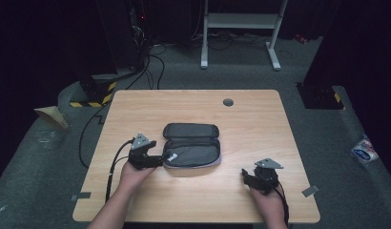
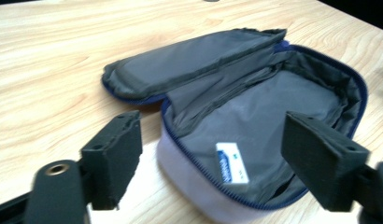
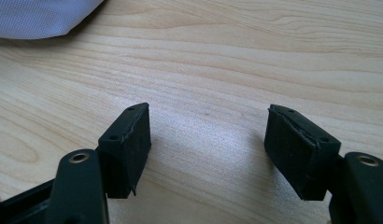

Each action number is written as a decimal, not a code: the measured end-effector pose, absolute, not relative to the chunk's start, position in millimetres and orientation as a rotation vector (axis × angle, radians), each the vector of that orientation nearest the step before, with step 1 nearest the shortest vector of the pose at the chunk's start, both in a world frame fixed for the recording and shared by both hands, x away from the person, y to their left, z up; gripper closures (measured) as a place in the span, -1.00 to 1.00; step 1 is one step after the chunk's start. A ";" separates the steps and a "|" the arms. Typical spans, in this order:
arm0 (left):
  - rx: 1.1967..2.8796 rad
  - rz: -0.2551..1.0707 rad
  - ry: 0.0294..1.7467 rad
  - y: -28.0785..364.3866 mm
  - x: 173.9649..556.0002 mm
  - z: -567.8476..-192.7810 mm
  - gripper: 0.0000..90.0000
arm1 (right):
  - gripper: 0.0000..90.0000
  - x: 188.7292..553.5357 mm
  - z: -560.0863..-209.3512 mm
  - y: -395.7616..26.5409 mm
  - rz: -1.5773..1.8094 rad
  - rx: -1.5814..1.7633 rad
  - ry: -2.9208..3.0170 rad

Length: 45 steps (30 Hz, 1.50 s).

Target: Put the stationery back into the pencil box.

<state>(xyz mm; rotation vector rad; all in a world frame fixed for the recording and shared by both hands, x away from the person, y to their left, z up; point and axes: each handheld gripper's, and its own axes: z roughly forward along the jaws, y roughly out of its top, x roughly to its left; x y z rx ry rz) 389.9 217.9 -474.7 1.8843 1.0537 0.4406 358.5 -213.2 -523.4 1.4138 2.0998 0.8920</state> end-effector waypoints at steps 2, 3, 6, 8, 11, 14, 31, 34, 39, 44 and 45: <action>1.884 0.445 1.067 223.2 388.1 -475.5 -0.62 | -0.30 358.5 -523.4 -213.2 0.892 1.413 2.100; 1.882 0.444 1.074 227.1 386.8 -475.9 -0.65 | -0.30 358.5 -523.4 -213.2 0.892 1.413 2.100; 1.890 0.463 1.092 235.4 384.1 -477.1 -0.74 | -0.30 358.5 -523.4 -213.2 0.892 1.413 2.100; 1.908 0.472 1.108 242.2 383.2 -479.0 -0.81 | -0.30 358.6 -523.4 -213.2 0.891 1.413 2.100; 1.917 0.475 1.144 256.0 381.0 -484.8 -0.88 | -0.30 358.7 -523.4 -212.9 0.891 1.417 2.098; 1.939 0.474 1.178 267.1 379.2 -492.2 -0.95 | -0.30 359.2 -523.4 -213.1 0.890 1.409 2.099; 2.039 0.555 1.304 311.5 335.9 -530.8 -0.98 | -0.30 358.9 -523.5 -212.9 0.891 1.412 2.098; 2.029 0.558 1.315 310.4 334.7 -530.9 -0.95 | -0.30 359.1 -523.5 -213.0 0.891 1.411 2.098; 2.021 0.557 1.318 311.3 334.6 -530.7 -0.92 | -0.30 359.8 -523.5 -212.5 0.889 1.418 2.092; 2.021 0.556 1.318 311.4 334.7 -530.6 -0.91 | -0.30 360.2 -523.6 -212.1 0.888 1.420 2.089; 2.022 0.557 1.316 311.6 334.9 -530.6 -0.91 | -0.30 360.2 -523.6 -212.1 0.888 1.420 2.089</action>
